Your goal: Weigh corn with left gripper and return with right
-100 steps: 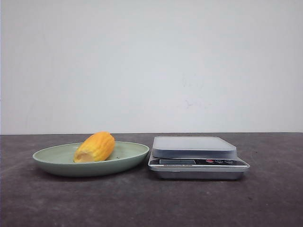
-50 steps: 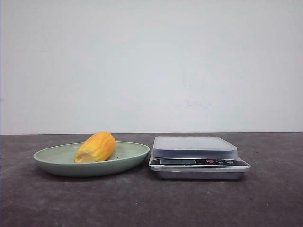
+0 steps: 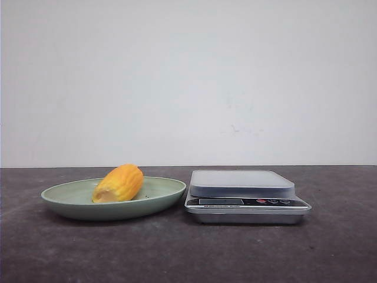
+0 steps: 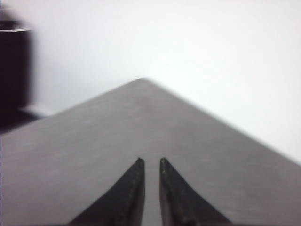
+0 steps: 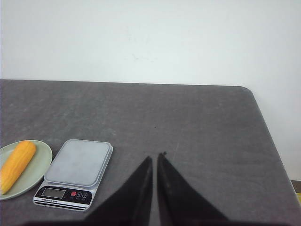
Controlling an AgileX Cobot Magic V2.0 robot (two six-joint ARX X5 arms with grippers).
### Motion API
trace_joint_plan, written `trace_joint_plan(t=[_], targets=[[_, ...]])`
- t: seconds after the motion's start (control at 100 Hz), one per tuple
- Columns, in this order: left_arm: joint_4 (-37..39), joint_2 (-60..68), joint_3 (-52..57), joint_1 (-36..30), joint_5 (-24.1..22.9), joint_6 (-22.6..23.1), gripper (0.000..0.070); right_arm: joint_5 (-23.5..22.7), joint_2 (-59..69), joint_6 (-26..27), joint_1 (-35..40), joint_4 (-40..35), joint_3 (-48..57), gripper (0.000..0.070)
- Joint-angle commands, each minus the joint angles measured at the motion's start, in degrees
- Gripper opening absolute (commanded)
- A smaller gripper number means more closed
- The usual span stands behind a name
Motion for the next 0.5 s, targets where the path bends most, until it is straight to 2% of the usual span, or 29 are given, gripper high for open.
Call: trace_joint_plan(t=[0.0,0.13,0.2,0.37,0.49], targets=[[9.3,-3.0,-7.2,0.4,7.0,3.8,0.0012,0.0,0.1,0.5,0.3,-2.2,1.1,0.0009],[21.2,-8.0,-19.8,0.5,17.0,5.1,0.0012,0.0,0.1,0.5,0.3,-2.2,1.1,0.0009],[25.8,-9.6,-25.5,0.5,20.3,5.0,0.0012,0.0,0.1,0.5,0.3,-2.2,1.1,0.0009],[34.9,-11.8,-36.4,0.1,22.7,4.7,0.0012,0.0,0.1,0.5,0.3,-2.2,1.1,0.0009],[37.3,-13.1,-41.3,-0.9,22.7,4.9,0.0012,0.0,0.1,0.5,0.3,-2.2,1.1,0.0009]])
